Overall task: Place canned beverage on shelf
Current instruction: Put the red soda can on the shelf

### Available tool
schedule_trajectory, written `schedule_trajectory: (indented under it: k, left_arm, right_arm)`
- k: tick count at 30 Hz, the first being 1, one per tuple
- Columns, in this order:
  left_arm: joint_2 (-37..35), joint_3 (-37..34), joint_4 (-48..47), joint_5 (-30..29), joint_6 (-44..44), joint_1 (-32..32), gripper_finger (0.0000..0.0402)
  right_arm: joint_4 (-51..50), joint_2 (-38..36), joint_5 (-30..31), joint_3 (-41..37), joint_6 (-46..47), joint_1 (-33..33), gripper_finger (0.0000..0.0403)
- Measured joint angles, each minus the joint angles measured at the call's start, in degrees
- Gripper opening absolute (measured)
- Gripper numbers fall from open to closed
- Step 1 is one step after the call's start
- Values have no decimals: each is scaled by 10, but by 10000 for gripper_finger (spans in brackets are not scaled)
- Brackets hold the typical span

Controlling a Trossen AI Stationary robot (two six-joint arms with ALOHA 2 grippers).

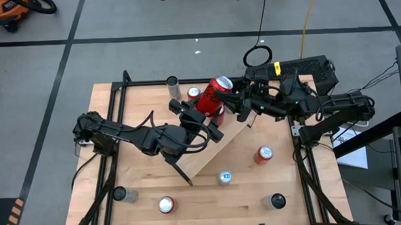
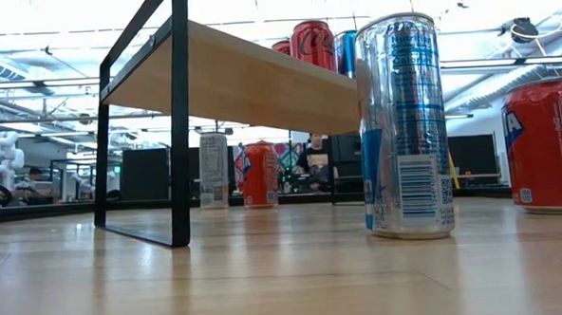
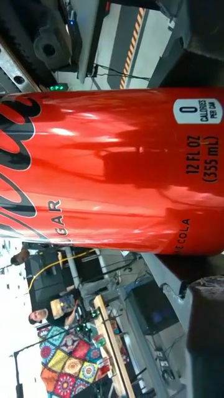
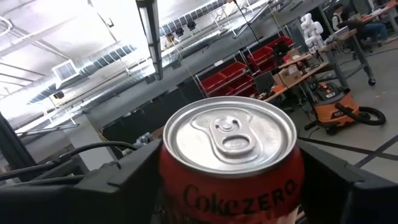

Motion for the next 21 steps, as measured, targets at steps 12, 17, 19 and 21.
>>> schedule_trajectory:
  k: [12, 17, 19, 21]
  left_arm:
    - [-10, 0, 0, 38, -64, -20, 353]
    - [-29, 0, -5, 73, -122, -30, 360]
    - [-36, 0, -5, 95, -123, -32, 360]
    - [-48, 0, -13, 129, -144, -31, 360]
  right_arm:
    - [-15, -12, -11, -2, -13, 1, 280]
    - [-43, -38, -17, -1, -20, 0, 280]
    - [-61, -48, -31, -1, -20, 0, 280]
    - [-82, -59, -58, -1, -20, 0, 280]
